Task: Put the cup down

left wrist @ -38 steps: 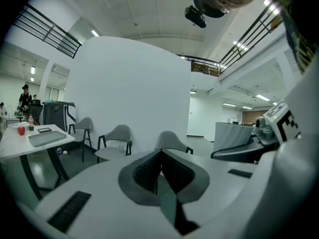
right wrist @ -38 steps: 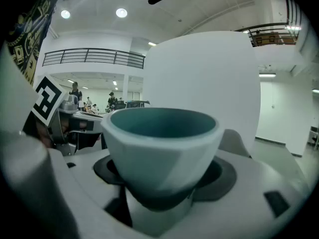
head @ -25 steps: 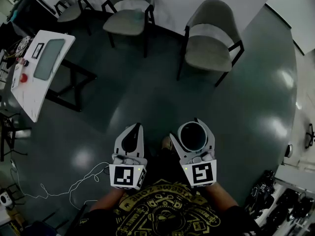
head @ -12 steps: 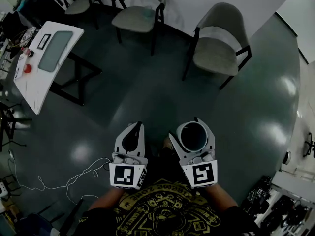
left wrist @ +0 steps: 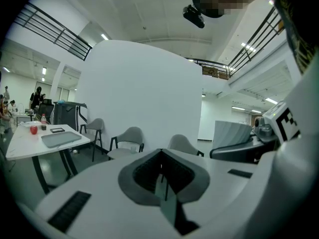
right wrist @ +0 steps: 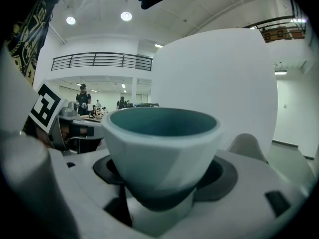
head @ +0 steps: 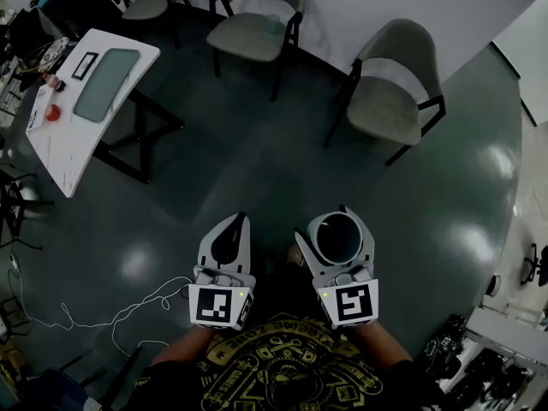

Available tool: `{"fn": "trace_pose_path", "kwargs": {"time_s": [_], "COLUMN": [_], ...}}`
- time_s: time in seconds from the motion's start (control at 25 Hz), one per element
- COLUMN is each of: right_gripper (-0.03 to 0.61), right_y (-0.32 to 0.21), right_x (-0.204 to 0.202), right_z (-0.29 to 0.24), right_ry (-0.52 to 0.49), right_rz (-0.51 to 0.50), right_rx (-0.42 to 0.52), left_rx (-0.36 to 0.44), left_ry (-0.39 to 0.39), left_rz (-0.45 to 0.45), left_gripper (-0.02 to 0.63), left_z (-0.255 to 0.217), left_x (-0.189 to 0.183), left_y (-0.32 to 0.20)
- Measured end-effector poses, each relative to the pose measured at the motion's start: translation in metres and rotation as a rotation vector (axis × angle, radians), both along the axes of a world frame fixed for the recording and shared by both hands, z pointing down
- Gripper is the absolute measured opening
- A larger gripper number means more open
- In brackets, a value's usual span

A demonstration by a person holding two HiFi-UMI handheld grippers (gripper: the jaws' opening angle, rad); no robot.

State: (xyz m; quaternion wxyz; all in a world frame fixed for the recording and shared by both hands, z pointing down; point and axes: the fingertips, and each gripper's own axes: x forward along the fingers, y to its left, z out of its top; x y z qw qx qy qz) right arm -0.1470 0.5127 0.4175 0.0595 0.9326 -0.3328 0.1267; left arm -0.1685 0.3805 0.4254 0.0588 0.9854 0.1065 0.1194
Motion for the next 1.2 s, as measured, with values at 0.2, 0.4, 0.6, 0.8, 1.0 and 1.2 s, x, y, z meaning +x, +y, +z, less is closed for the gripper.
{"fn": "trace_pose_path", "kwargs": {"time_s": [0.2, 0.4, 0.6, 0.8, 1.0, 1.2], "right_gripper": [0.363, 0.364, 0.364, 0.364, 0.364, 0.364], "right_y": [-0.026, -0.052, -0.084, -0.12, -0.155, -0.188], "right_x": [0.015, 0.028, 0.041, 0.054, 0.064, 0.069], "right_z": [-0.004, -0.01, -0.007, -0.006, -0.008, -0.011], "right_ry": [0.004, 0.001, -0.011, -0.02, -0.02, -0.014], "right_rz": [-0.004, -0.018, -0.042, -0.063, -0.083, -0.102], "right_rx": [0.0, -0.006, -0.015, -0.028, -0.036, -0.04], "left_rx": [-0.008, -0.022, -0.036, -0.048, -0.06, -0.066], "left_ry": [0.006, 0.019, -0.001, -0.007, -0.003, -0.008], "left_rz": [-0.017, -0.037, -0.062, -0.086, -0.098, -0.122], "left_gripper": [0.009, 0.01, 0.01, 0.01, 0.011, 0.011], "left_z": [-0.004, -0.012, -0.003, 0.001, 0.002, 0.001], "left_x": [0.012, 0.024, 0.033, 0.043, 0.053, 0.055], "left_y": [-0.029, -0.055, -0.087, -0.121, -0.153, -0.186]}}
